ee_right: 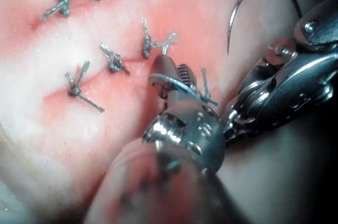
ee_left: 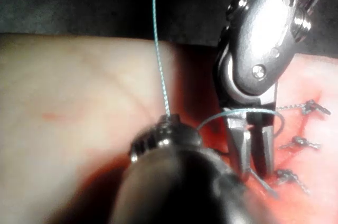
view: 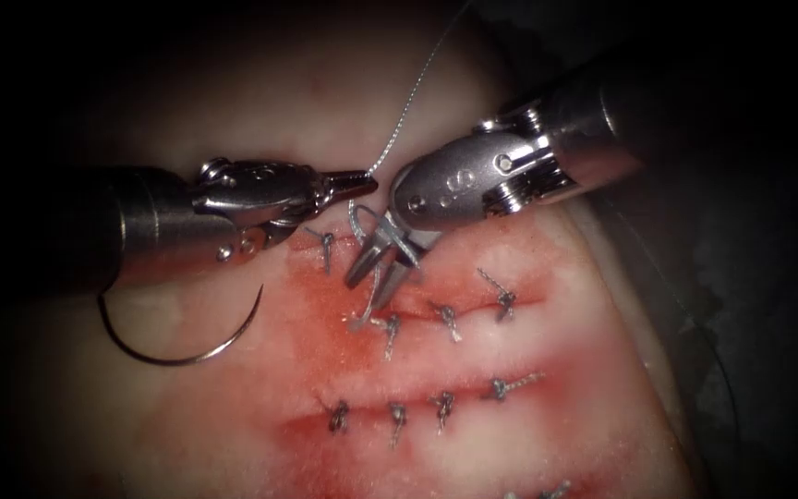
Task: Wound Closure
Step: Grab the short tail of the thread using the right hand
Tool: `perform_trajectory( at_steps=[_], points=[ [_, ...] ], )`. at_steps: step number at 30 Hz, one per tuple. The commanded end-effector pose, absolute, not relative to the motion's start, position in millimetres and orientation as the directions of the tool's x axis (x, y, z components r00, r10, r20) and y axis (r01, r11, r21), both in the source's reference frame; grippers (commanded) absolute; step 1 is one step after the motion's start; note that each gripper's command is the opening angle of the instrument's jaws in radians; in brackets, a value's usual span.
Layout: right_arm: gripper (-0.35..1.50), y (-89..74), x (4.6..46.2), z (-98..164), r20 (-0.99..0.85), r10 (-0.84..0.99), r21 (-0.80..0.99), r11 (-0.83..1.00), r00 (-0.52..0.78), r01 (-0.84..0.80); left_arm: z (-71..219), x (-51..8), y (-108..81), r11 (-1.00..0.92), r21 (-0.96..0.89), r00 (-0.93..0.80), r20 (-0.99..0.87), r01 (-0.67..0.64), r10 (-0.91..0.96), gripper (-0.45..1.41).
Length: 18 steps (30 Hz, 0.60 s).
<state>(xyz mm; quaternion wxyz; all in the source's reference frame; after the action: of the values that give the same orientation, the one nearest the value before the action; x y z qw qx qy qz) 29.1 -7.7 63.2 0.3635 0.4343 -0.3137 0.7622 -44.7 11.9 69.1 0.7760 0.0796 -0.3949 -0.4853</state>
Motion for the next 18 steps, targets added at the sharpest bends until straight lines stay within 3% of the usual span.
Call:
perform_trajectory(
  at_steps=[1,10,18],
  points=[
    [0.00,-8.0,29.7,63.7,0.891,0.283,-0.159,-0.538,-0.355,-0.828,69.4,-45.3,12.5,0.517,0.507,0.216,0.539,0.690,-0.815,-0.45],
    [0.26,-8.3,29.6,63.1,0.893,0.282,-0.159,-0.532,-0.350,-0.832,69.4,-45.3,12.5,0.517,0.506,0.218,0.537,0.690,-0.815,-0.45],
    [0.27,-8.9,29.4,63.6,0.892,0.289,-0.153,-0.528,-0.347,-0.835,69.5,-45.2,12.5,0.517,0.505,0.220,0.535,0.691,-0.816,-0.45]
  ],
)
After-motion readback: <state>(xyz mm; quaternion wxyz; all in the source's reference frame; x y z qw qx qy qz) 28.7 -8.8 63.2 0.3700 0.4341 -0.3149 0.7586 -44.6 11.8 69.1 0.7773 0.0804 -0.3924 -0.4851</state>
